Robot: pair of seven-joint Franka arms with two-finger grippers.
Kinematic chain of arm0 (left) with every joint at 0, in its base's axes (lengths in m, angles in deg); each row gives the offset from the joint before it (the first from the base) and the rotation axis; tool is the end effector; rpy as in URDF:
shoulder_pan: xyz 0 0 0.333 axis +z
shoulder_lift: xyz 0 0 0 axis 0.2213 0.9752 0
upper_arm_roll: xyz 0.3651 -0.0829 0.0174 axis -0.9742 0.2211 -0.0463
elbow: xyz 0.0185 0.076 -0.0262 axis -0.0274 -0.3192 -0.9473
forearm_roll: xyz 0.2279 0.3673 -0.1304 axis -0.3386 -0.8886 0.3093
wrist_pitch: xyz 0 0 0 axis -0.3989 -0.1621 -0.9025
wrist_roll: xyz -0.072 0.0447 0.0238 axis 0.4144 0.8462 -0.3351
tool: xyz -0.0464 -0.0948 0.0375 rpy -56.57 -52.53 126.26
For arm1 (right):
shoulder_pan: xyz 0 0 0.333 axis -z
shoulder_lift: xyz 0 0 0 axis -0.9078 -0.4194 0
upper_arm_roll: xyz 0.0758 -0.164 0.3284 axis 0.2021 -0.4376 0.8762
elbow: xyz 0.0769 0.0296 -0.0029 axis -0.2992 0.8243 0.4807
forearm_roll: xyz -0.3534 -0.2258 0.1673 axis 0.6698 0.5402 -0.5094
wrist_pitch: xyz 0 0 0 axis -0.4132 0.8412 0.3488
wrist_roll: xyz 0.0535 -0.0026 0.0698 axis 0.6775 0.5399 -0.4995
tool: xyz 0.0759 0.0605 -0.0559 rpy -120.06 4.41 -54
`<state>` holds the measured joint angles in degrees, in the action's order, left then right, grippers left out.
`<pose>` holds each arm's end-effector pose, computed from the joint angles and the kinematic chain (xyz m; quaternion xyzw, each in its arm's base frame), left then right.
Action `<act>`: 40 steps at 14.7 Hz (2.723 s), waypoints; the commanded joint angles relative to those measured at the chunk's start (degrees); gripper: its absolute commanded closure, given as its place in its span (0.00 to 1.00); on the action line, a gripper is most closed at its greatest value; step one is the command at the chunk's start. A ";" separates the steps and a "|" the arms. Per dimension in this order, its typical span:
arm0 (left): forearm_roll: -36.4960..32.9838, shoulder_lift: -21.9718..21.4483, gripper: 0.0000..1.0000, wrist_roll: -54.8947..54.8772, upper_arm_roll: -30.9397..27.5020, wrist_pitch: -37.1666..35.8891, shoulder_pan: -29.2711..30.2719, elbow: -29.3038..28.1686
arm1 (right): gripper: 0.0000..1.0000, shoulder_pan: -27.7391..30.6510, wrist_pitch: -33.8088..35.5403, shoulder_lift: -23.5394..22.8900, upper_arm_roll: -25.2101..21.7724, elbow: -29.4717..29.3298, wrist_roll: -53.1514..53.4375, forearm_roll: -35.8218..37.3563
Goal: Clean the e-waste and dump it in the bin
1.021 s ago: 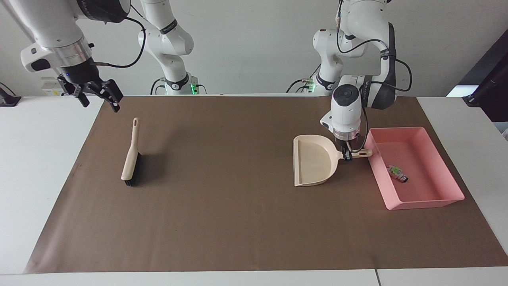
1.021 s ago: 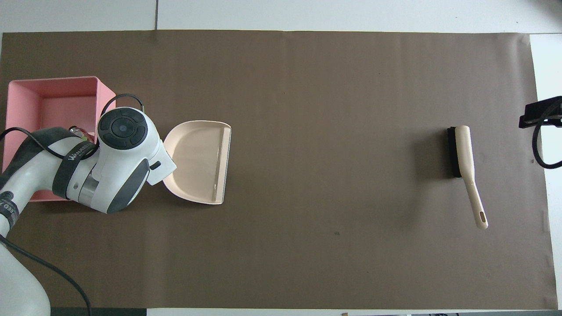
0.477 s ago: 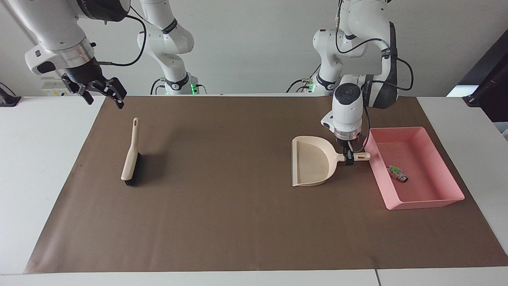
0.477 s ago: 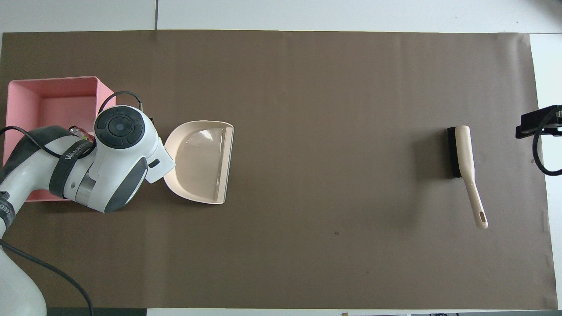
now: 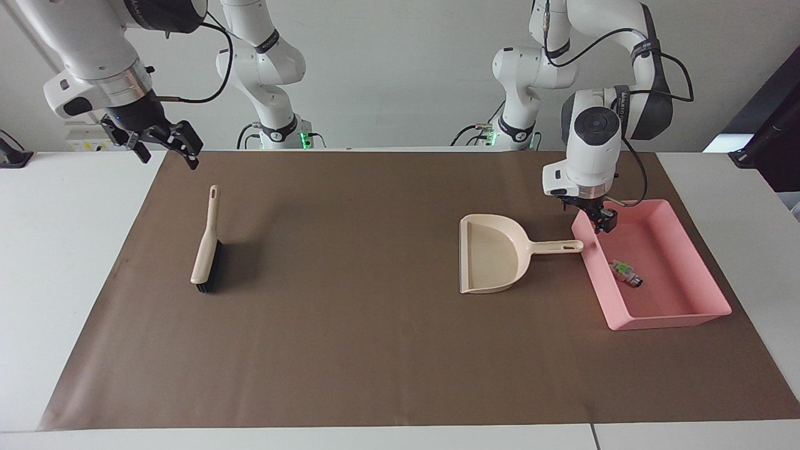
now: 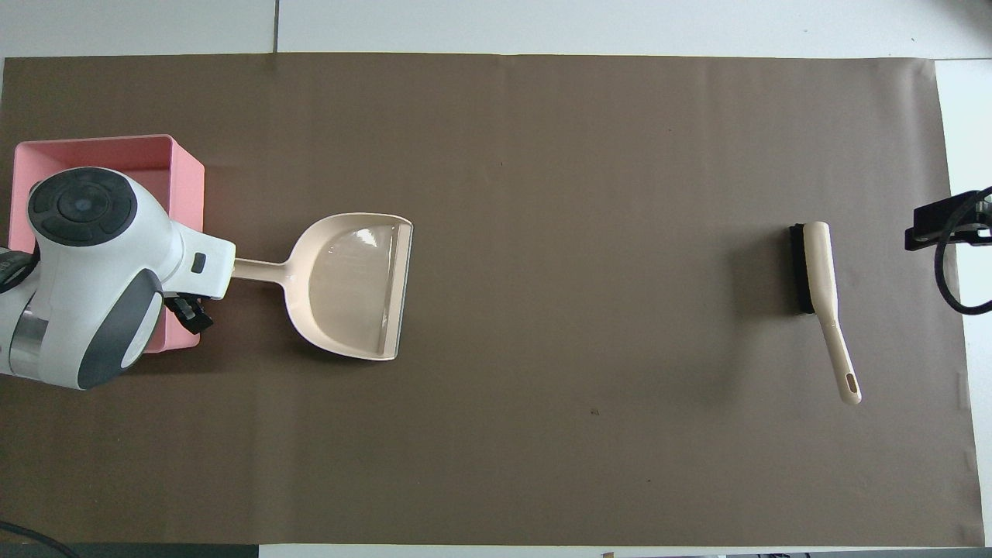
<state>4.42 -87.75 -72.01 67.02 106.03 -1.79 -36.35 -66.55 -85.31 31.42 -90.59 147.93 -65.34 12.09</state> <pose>0.5766 -0.0788 0.4449 -0.8957 0.4134 0.0940 0.1341 0.5886 -0.0413 0.6894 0.9961 -0.0836 -0.0214 0.0163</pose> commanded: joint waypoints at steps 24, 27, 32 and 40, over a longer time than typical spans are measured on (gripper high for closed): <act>19.96 -2.50 0.02 26.99 0.87 -24.21 8.51 26.87 | 0.00 0.29 0.87 1.09 2.28 0.47 -0.12 -1.43; 19.96 -2.67 0.02 27.60 0.87 -24.73 7.54 26.52 | 0.00 0.29 0.87 1.09 2.28 0.47 -0.12 -1.43; 19.96 -2.85 0.02 30.59 3.95 -24.74 8.59 26.44 | 0.00 0.29 0.96 1.09 2.28 0.47 -0.12 -1.43; 19.96 -3.29 0.02 30.33 4.83 -24.21 10.27 25.56 | 0.00 0.29 0.96 1.09 2.28 0.47 -0.12 -1.43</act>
<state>23.70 -89.11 -41.99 71.07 81.66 7.45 -8.71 -66.58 -84.87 31.50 -88.46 147.55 -65.27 11.58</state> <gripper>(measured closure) 0.022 0.000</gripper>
